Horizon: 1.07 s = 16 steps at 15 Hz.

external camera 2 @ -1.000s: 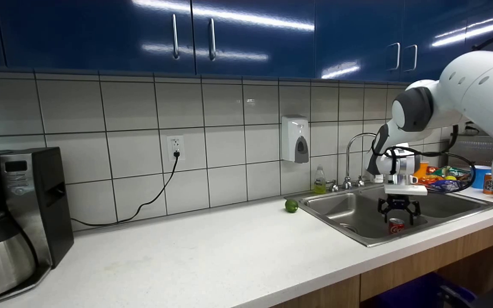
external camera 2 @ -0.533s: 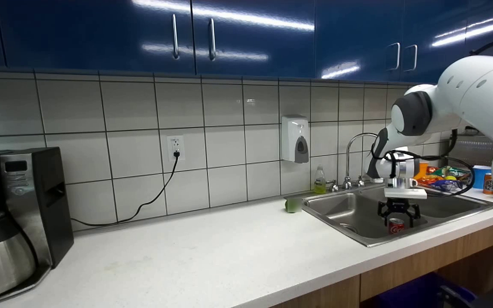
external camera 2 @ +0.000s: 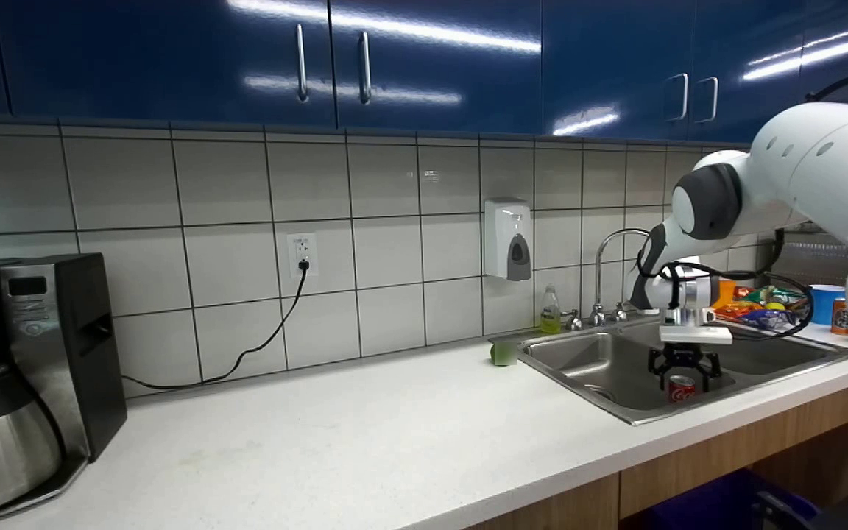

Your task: Pick up the can from the sink and put it on the counter

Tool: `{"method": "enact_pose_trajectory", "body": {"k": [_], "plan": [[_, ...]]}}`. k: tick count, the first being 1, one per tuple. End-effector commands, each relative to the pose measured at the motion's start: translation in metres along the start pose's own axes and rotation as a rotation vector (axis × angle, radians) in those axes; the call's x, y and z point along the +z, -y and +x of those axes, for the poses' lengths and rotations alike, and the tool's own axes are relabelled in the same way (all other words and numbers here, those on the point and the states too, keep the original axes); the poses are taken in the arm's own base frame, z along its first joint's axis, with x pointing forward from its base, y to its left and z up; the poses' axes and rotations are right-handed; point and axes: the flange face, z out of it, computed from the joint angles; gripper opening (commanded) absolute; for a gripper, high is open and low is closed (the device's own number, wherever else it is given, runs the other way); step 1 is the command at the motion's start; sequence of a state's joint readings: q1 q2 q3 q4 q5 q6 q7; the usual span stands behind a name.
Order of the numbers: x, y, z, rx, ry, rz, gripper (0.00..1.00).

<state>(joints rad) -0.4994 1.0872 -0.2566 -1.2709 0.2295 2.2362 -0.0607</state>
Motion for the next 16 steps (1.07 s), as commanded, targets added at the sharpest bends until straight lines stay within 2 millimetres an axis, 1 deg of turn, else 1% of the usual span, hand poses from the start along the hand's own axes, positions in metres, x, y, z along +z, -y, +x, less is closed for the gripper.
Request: {"method": "enact_pose_trajectory", "body": {"k": [1,5,6,7,11,12,16], "plan": [[0.0001,-0.0017,0.0087,0.007,-0.021,-0.002,1.00],[0.0008,-0.0009,0.0114,0.005,-0.026,-0.002,1.00],[0.0008,-0.0010,0.0118,0.003,-0.026,-0.002,0.84],[0.0006,-0.0008,0.0121,0.003,-0.027,-0.002,0.72],[-0.0016,-0.0009,0.0135,0.004,-0.033,0.000,0.42],[-0.0024,-0.0006,0.0139,0.004,-0.034,0.001,0.38],[-0.0074,0.0012,0.0119,0.002,-0.035,0.002,0.38]]}}
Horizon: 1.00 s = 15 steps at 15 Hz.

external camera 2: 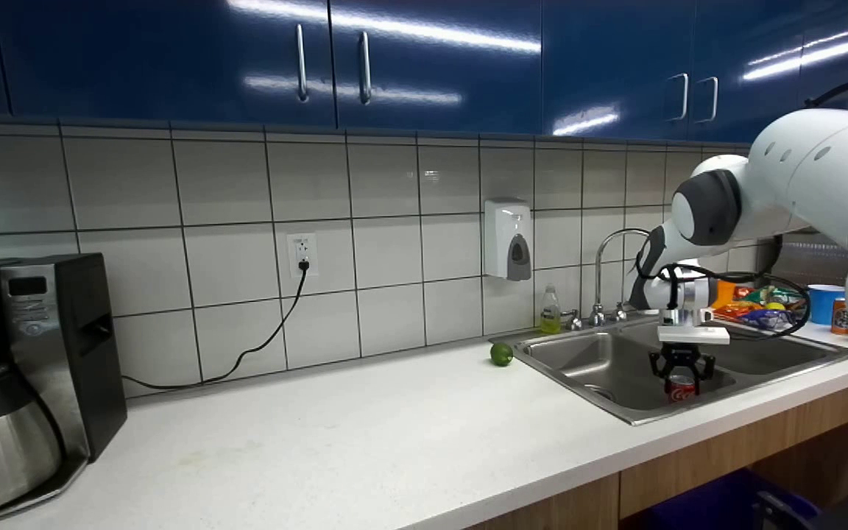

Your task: Pick up the can from the sink and put it on the counter

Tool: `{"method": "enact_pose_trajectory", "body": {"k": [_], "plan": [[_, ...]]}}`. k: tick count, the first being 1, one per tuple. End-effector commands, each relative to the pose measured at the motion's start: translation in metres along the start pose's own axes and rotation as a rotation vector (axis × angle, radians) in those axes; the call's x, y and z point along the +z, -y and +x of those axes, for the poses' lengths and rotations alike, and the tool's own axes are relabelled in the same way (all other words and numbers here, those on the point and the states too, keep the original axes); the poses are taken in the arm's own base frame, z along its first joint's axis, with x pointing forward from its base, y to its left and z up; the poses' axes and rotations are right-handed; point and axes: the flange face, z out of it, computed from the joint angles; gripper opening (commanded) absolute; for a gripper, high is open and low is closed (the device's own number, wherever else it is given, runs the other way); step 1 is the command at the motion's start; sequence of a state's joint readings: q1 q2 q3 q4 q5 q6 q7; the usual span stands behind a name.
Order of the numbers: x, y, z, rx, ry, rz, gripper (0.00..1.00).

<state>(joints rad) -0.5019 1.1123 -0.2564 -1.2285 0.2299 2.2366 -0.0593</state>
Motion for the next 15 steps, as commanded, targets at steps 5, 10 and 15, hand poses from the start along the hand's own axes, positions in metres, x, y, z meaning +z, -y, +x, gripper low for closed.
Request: {"method": "enact_pose_trajectory", "body": {"k": [5,10,15], "plan": [[-0.025,0.004,0.004,-0.003,-0.029,0.010,0.38],[-0.056,0.009,0.006,-0.007,-0.059,0.021,0.38],[-0.093,0.014,0.007,-0.012,-0.101,0.031,0.38]]}}
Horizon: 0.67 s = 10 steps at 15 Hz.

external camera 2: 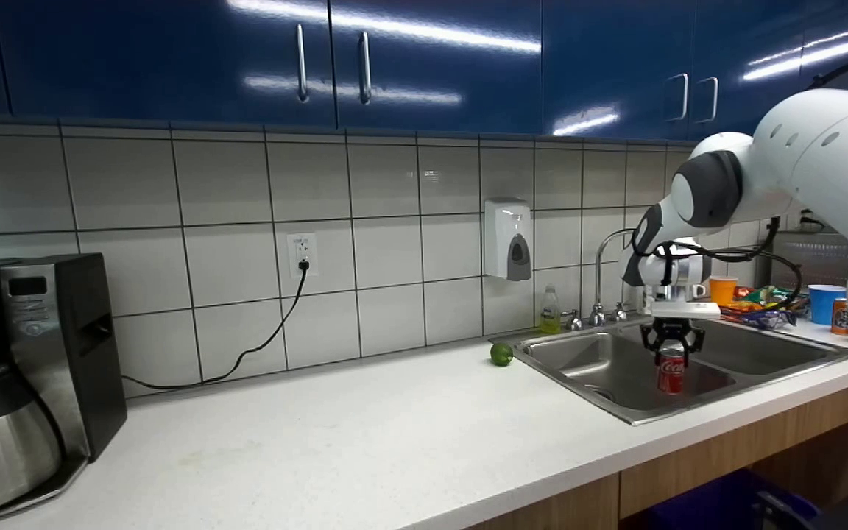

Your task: Pick up the can from the sink and put it on the counter

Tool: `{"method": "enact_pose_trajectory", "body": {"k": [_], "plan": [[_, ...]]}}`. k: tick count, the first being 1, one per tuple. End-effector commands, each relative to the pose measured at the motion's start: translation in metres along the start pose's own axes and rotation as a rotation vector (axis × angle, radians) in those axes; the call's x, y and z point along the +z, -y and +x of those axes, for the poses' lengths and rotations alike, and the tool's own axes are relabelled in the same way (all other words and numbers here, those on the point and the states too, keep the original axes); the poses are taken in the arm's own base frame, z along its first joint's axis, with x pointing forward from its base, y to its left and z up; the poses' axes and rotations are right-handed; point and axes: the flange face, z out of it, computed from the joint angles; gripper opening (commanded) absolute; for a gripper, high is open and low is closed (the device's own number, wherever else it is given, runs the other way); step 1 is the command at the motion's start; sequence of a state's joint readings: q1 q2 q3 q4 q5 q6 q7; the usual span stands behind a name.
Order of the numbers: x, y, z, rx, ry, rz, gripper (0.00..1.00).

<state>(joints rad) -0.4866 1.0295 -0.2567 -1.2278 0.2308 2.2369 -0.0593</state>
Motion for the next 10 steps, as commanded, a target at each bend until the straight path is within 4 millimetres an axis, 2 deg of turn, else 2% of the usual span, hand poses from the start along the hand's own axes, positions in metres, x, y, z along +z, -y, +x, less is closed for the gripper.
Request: {"method": "enact_pose_trajectory", "body": {"k": [1,6,10], "plan": [[-0.038,0.003,-0.003,-0.003,-0.022,0.016,0.38],[-0.076,0.011,-0.009,-0.014,-0.041,0.028,0.38],[-0.097,0.021,-0.018,-0.030,-0.046,0.039,0.38]]}}
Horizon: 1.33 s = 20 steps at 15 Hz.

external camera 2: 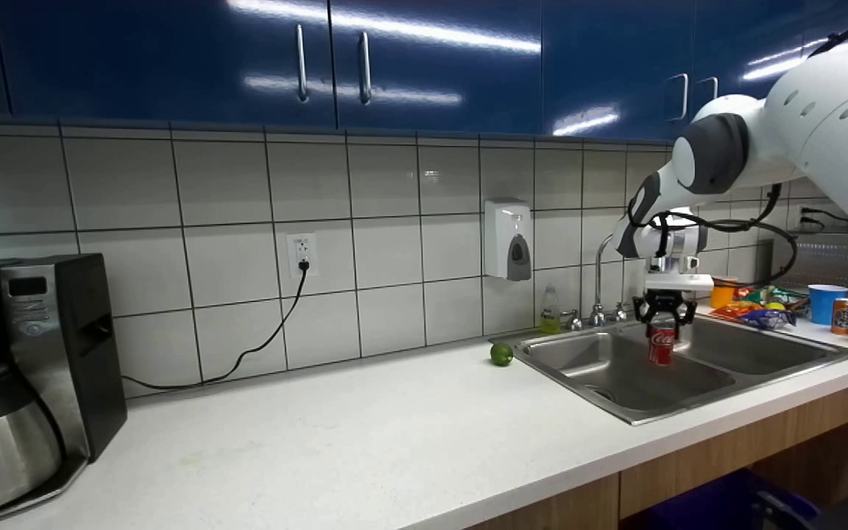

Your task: Pick up the can from the sink and put it on the counter

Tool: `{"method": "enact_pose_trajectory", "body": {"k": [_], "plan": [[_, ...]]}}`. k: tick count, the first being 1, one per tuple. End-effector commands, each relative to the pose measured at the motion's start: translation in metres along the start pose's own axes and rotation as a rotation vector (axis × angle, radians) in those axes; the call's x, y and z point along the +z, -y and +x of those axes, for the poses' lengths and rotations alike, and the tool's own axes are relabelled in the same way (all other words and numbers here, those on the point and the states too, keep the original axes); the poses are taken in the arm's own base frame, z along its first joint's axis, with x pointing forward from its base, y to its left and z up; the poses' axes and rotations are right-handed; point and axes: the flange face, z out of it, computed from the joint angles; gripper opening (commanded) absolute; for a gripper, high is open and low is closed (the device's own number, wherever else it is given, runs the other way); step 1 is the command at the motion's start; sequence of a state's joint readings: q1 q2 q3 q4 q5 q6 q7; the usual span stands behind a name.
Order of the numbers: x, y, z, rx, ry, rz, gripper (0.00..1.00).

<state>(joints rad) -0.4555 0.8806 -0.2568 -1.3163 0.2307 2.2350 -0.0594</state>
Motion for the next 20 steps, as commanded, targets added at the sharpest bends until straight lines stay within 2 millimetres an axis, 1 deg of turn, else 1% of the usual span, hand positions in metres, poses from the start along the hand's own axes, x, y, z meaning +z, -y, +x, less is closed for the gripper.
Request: {"method": "enact_pose_trajectory", "body": {"k": [1,3,6,11,14,20], "plan": [[-0.030,0.010,-0.017,-0.024,0.014,0.014,0.38],[-0.034,0.020,-0.026,-0.042,0.024,0.020,0.38],[-0.038,0.042,-0.041,-0.079,0.042,0.024,0.38],[-0.044,0.080,-0.070,-0.156,0.068,0.029,0.38],[-0.048,0.099,-0.088,-0.196,0.083,0.032,0.38],[-0.055,0.128,-0.125,-0.270,0.116,0.028,0.38]]}}
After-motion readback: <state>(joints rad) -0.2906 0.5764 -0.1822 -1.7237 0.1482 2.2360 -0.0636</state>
